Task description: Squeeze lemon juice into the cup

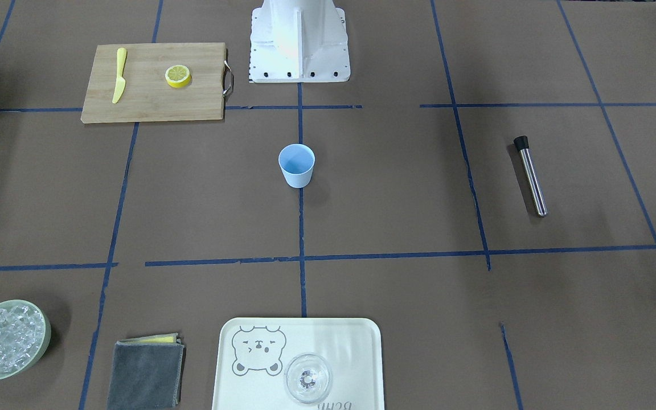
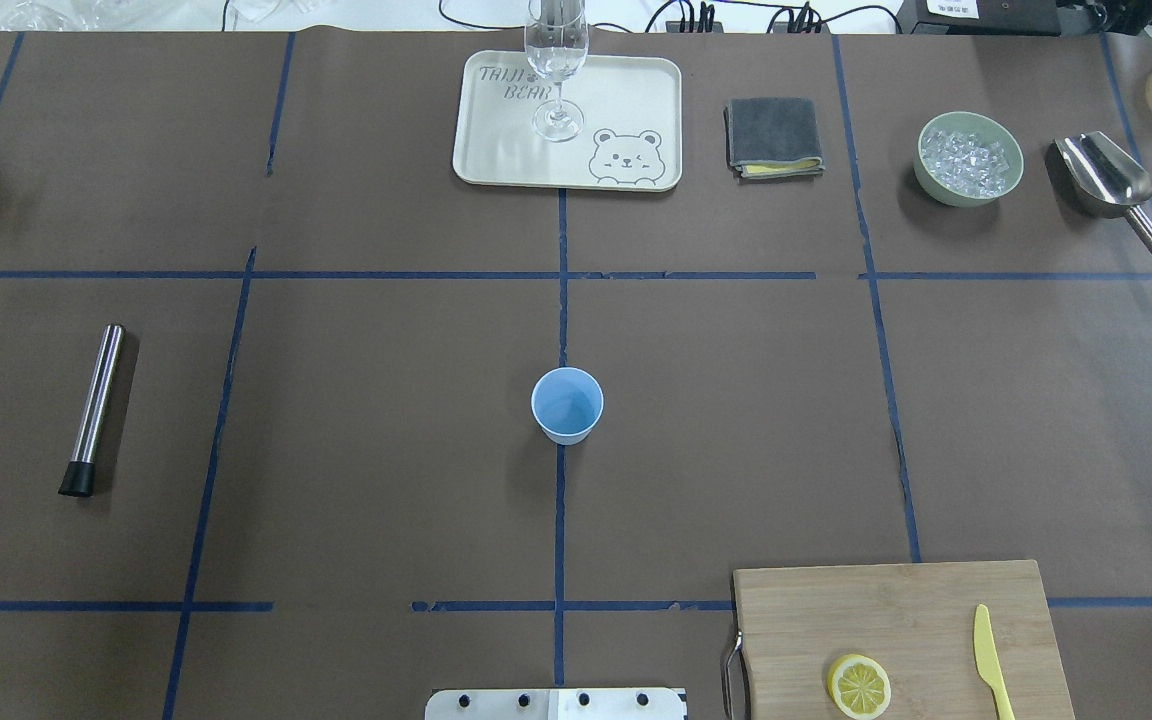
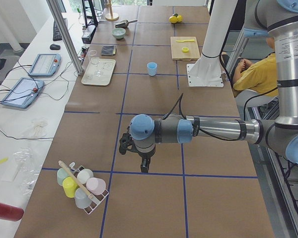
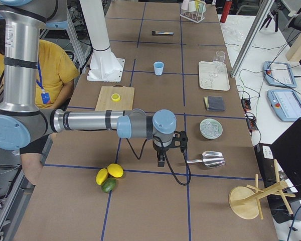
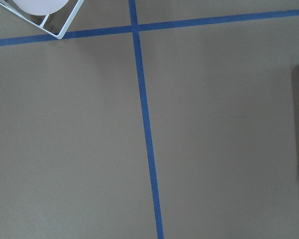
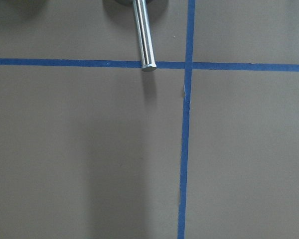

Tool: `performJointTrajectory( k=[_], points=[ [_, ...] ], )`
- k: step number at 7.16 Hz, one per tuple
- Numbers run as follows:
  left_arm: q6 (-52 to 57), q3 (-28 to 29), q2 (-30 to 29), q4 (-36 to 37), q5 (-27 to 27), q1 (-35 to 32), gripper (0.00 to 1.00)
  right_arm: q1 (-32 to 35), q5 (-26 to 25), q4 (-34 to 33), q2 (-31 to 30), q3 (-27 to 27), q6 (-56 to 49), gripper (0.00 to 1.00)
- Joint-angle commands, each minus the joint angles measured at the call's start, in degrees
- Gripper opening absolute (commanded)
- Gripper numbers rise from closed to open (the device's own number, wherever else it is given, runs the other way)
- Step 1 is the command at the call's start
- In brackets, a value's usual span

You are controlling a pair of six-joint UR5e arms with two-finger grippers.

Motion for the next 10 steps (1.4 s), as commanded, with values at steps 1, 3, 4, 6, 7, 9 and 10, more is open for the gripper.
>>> performJointTrajectory(
  k=[1, 3, 4, 6, 7, 9, 10],
  points=[
    [0.52, -0.93, -0.48, 0.11, -0.14, -0.04, 1.00, -0.01, 0.04, 0.00, -0.26, 0.07, 0.09, 1.00],
    [0.53, -3.13, -0.13, 0.19, -0.23, 0.05, 1.00, 0.08, 0.04, 0.09, -0.27, 0.07, 0.09, 1.00],
    [0.62, -3.22, -0.21, 0.02, -0.40, 0.22, 1.00, 0.00, 0.04, 0.09, -0.35, 0.07, 0.09, 1.00],
    [0.35, -2.44, -0.13, -1.21, -0.41, 0.22, 1.00, 0.08, 0.48, 0.18, -0.70, 0.07, 0.09, 1.00],
    [0.44, -2.26, -0.04, -1.12, -0.49, 0.22, 1.00, 0.08, 0.66, 0.35, -0.71, 0.41, 0.09, 1.00],
    [0.53, 1.26, -0.31, -3.39, -5.55, 0.22, 1.00, -0.01, 0.66, 0.53, -0.79, 0.16, 0.09, 1.00],
    [0.70, 1.52, -0.39, -3.50, -5.42, 0.22, 1.00, -0.01, 1.01, 0.53, -1.06, 0.33, 0.09, 1.00]
  ],
)
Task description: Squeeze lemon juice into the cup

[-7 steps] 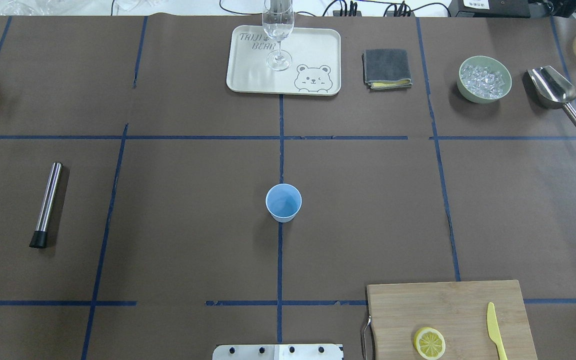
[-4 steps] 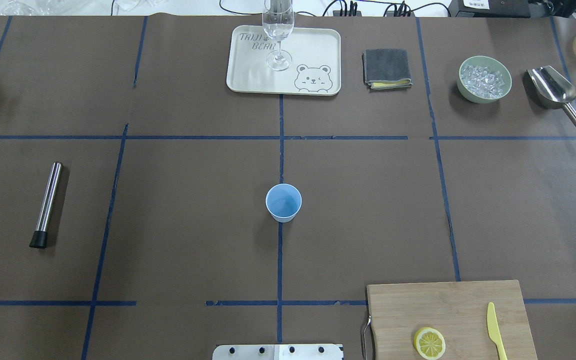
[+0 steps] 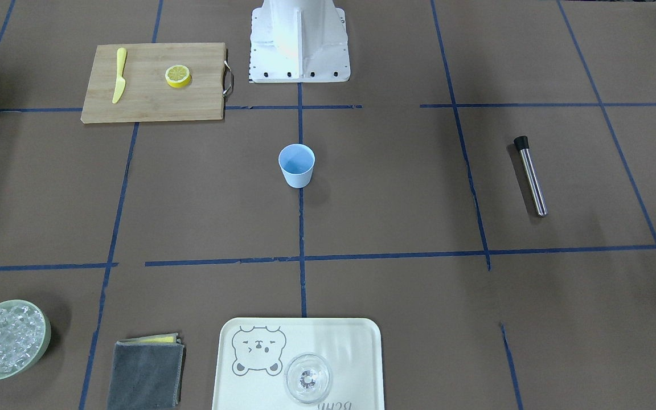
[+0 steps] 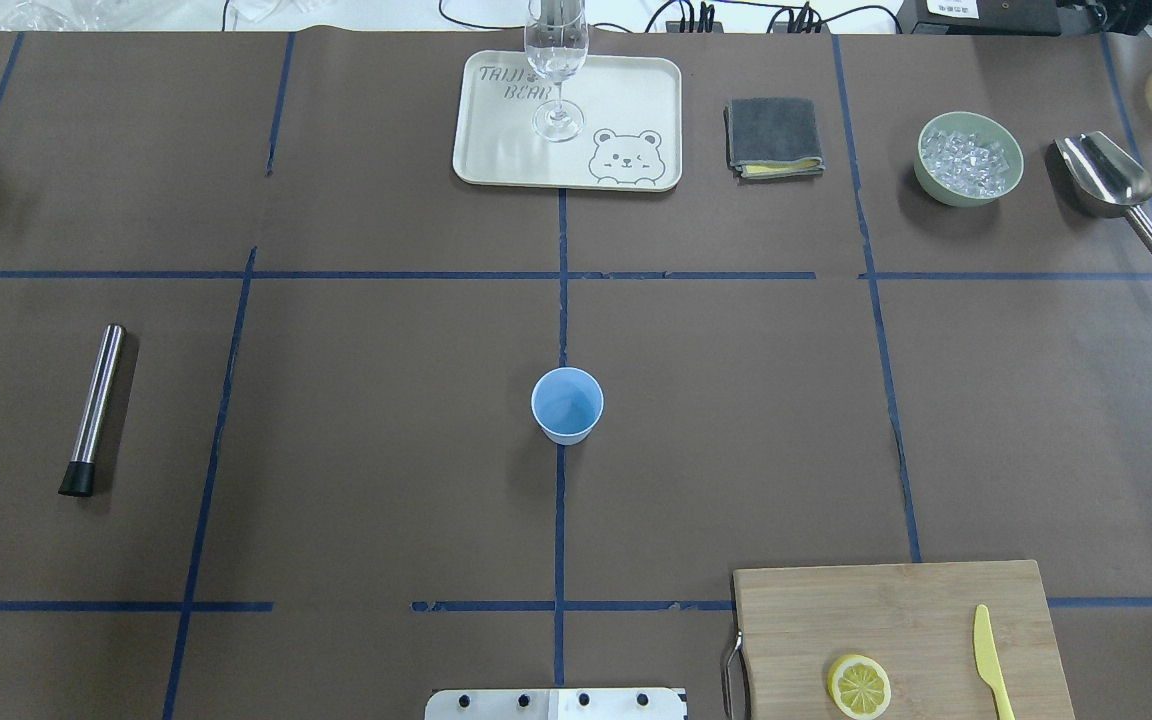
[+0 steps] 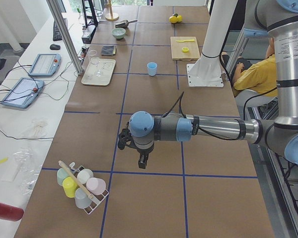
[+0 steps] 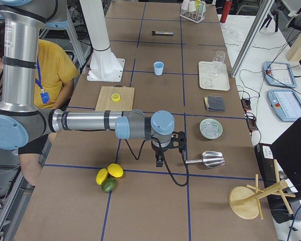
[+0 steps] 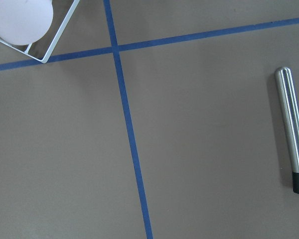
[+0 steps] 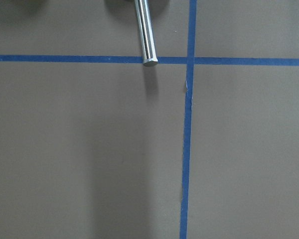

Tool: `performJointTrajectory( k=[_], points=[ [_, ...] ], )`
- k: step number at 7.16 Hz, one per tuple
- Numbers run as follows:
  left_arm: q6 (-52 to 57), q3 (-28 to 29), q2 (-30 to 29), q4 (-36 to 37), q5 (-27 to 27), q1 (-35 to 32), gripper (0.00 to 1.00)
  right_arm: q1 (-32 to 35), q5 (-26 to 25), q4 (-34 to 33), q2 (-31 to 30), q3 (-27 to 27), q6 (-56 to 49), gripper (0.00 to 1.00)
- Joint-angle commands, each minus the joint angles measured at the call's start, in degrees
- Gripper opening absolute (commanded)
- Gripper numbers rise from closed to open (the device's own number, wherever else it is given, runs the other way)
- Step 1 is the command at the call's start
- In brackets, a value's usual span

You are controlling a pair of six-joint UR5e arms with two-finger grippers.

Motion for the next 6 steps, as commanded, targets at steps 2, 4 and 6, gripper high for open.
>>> performJointTrajectory(
  k=[2, 4, 6],
  points=[
    [-0.50, 0.95, 0.11, -2.41, -2.01, -0.09, 1.00, -4.11, 0.81, 1.45, -0.29, 1.64, 0.52, 1.00],
    [-0.51, 0.17, -0.06, -3.47, -2.45, -0.09, 1.00, -16.46, 0.64, 10.54, -0.29, 5.15, 17.10, 1.00],
    [-0.42, 0.17, 0.46, -10.38, -3.95, -0.18, 1.00, -27.12, -1.20, 25.13, -0.99, 7.45, 43.10, 1.00]
  ],
)
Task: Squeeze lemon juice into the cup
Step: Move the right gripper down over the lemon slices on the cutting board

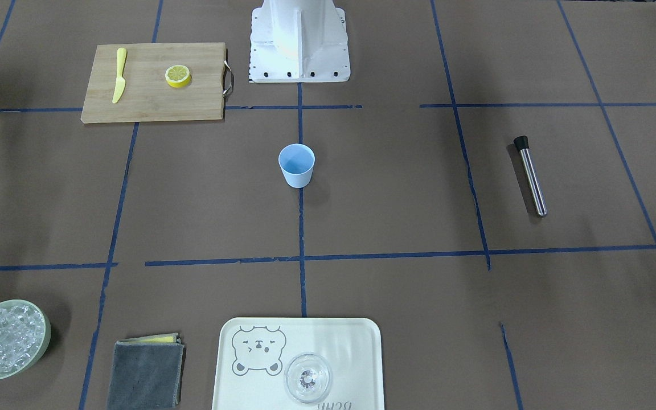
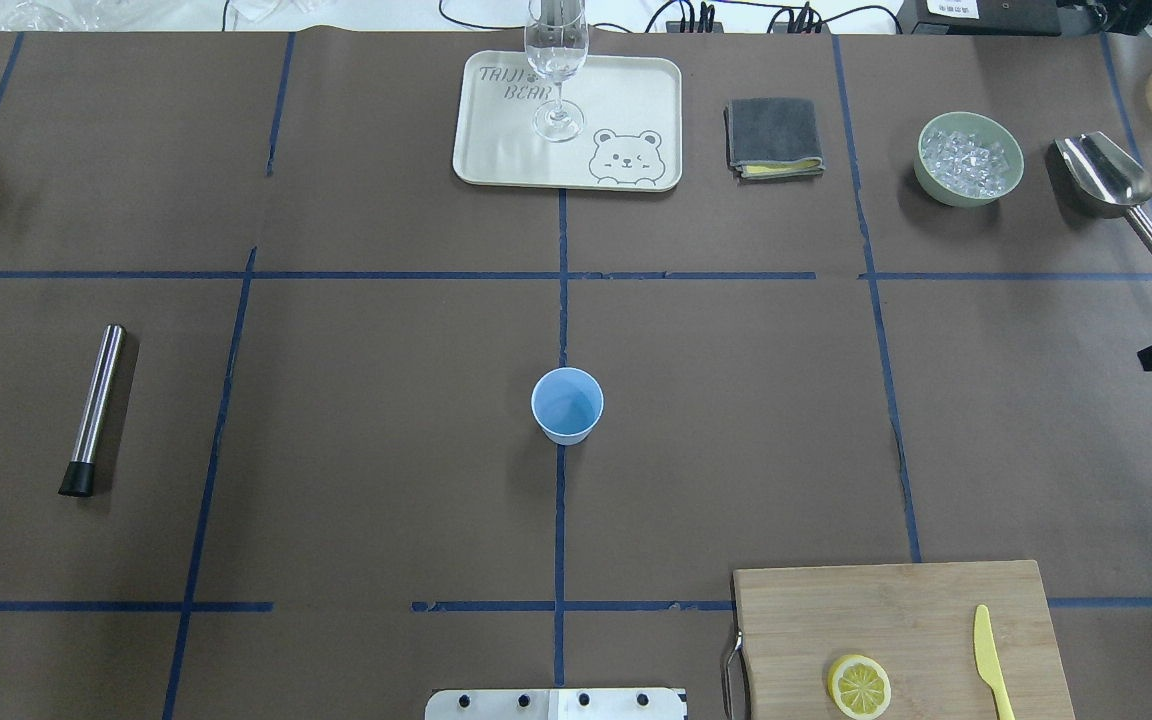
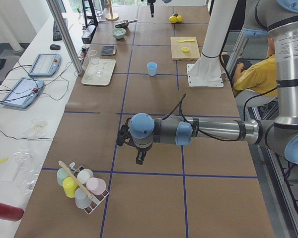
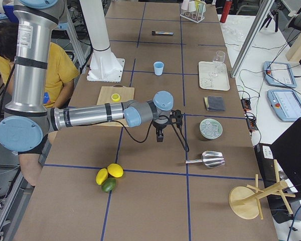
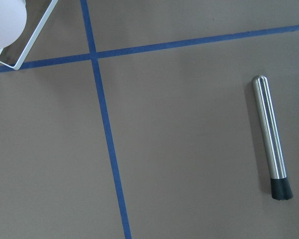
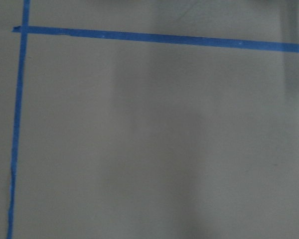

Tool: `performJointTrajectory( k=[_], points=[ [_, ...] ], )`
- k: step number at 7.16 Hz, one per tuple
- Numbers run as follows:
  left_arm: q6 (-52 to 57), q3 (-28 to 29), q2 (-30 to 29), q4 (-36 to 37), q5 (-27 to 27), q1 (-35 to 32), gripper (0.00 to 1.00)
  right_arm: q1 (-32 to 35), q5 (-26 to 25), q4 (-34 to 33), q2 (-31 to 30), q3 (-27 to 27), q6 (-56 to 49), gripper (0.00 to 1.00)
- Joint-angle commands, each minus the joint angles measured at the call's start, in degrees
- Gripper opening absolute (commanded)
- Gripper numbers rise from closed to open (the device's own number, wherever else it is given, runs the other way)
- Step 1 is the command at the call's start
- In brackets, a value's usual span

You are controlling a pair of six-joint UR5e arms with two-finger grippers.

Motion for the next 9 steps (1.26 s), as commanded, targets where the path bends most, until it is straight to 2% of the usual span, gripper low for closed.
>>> performJointTrajectory(
  k=[1, 2, 4, 5, 6, 7, 8, 9],
  points=[
    [-0.27, 0.06, 0.44, -6.18, -0.51, 0.02, 1.00, -16.30, -7.47, 9.83, -0.58, 6.83, 26.74, 1.00],
    [-0.27, 0.50, 0.09, -6.20, -0.51, 0.02, 1.00, -25.27, -14.15, 9.93, -0.93, 11.15, 30.07, 1.00],
    [-0.28, 0.67, -0.18, -6.20, -0.59, 0.11, 1.00, -33.24, -17.71, 9.93, -5.74, 18.37, 37.12, 1.00],
    [-0.27, 0.59, -0.09, -6.20, -0.68, 0.02, 1.00, -39.88, -22.43, 9.93, -6.64, 20.83, 39.74, 1.00],
    [-0.19, 0.67, 0.09, -6.20, -0.68, 0.02, 1.00, -48.65, -30.22, 9.93, -6.65, 23.29, 46.30, 1.00],
    [-0.19, 0.68, 0.09, -6.29, -0.68, 0.02, 1.00, -58.92, -41.87, 9.85, -6.65, 23.58, 51.67, 1.00],
    [-0.19, 0.68, 0.09, -6.29, -0.68, 0.02, 1.00, -64.41, -47.13, 9.76, -6.30, 23.67, 57.99, 1.00],
    [-0.10, 0.68, 0.26, -6.29, -0.68, 0.02, 1.00, -67.51, -50.05, 9.58, -5.51, 23.41, 59.01, 1.00]
  ],
)
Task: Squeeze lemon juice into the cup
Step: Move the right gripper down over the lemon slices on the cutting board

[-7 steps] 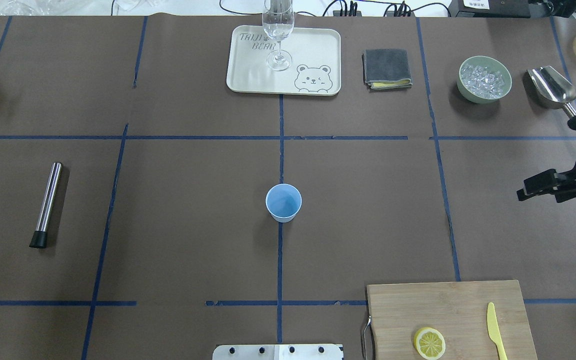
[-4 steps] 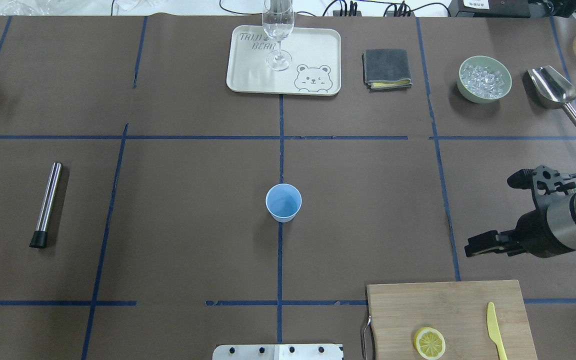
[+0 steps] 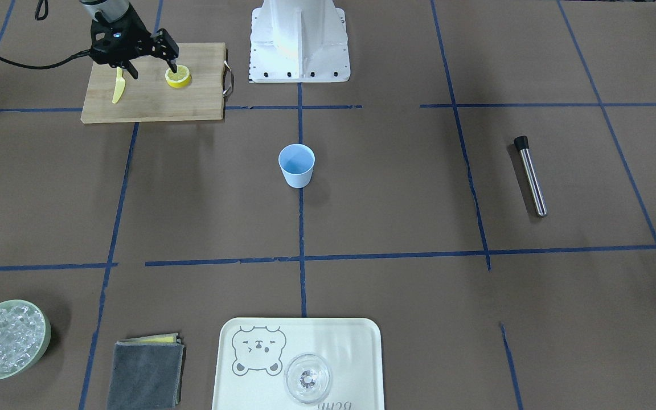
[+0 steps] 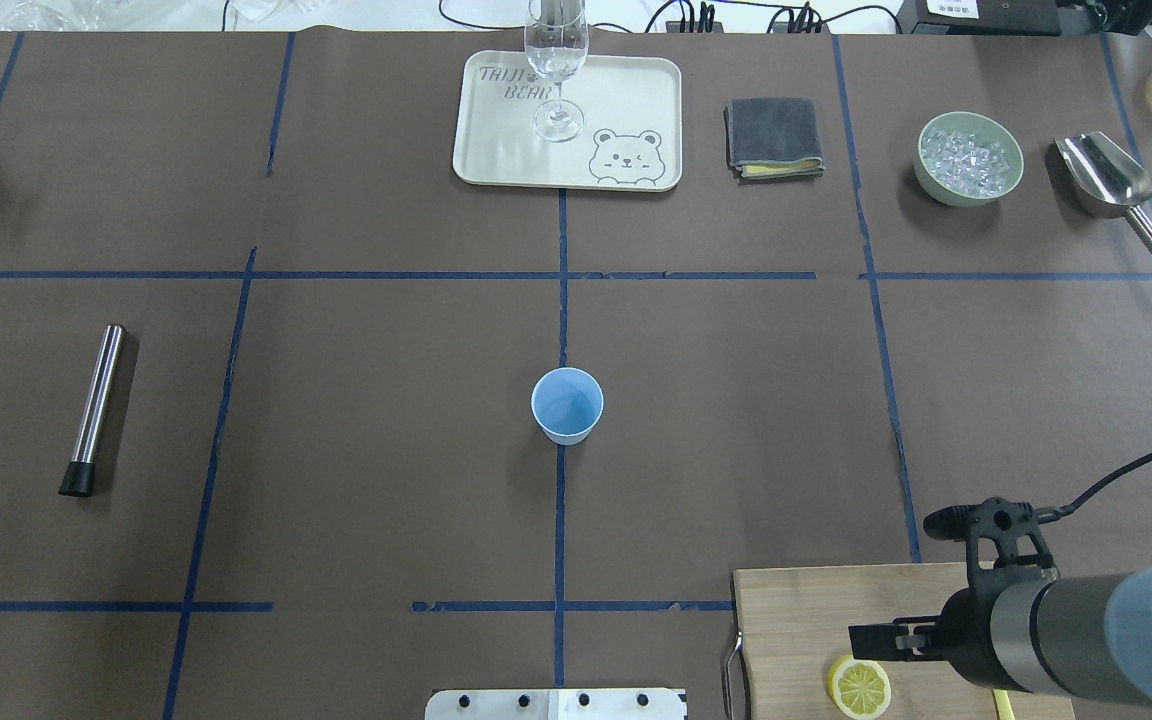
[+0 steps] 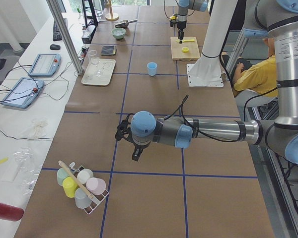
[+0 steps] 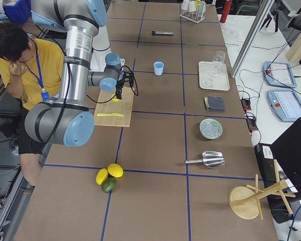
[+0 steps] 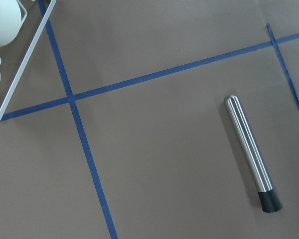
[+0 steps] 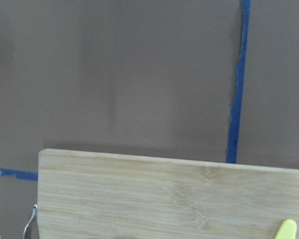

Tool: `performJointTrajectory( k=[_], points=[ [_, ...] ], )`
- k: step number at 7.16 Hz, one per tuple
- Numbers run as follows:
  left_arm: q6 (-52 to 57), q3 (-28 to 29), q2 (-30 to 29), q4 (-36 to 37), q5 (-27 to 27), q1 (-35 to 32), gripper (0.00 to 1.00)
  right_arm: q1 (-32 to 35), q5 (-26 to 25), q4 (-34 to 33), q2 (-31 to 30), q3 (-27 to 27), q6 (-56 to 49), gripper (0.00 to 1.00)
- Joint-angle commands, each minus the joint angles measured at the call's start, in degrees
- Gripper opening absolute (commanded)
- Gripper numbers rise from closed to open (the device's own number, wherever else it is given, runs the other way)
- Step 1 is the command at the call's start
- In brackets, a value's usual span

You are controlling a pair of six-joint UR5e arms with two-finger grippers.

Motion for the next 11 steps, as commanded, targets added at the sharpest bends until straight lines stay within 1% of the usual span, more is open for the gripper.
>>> performJointTrajectory(
  k=[1, 3, 5, 6, 7, 8, 11],
  points=[
    [0.07, 0.00, 0.22, -0.01, -0.09, 0.00, 1.00, -5.91, -5.78, -0.36, 1.24, -0.62, 4.86, 1.00],
    [-0.01, 0.09, 0.40, -0.01, -2.89, 0.00, 1.00, -6.08, -6.57, -0.44, 2.90, -4.39, 7.93, 1.00],
    [0.07, 0.09, 0.31, -0.01, -2.82, 0.00, 1.00, -6.26, -7.01, -1.49, 3.52, -5.11, 9.00, 1.00],
    [-0.01, 0.09, 0.40, -0.01, -2.82, 0.00, 1.00, -6.26, -7.27, -2.89, 4.66, -5.20, 9.18, 1.00],
    [0.07, 0.18, 0.40, -0.01, -2.82, 0.00, 1.00, -6.26, -7.36, -5.69, 6.59, -5.11, 9.27, 0.98],
    [-0.01, 0.18, 0.40, -0.01, -2.90, 0.00, 1.00, -6.35, -7.36, -8.07, 7.39, -5.02, 9.27, 0.94],
    [0.07, 0.44, 0.48, -0.01, -2.90, 0.00, 1.00, -6.08, -7.45, -8.18, 7.22, -4.94, 9.27, 0.87]
  ],
)
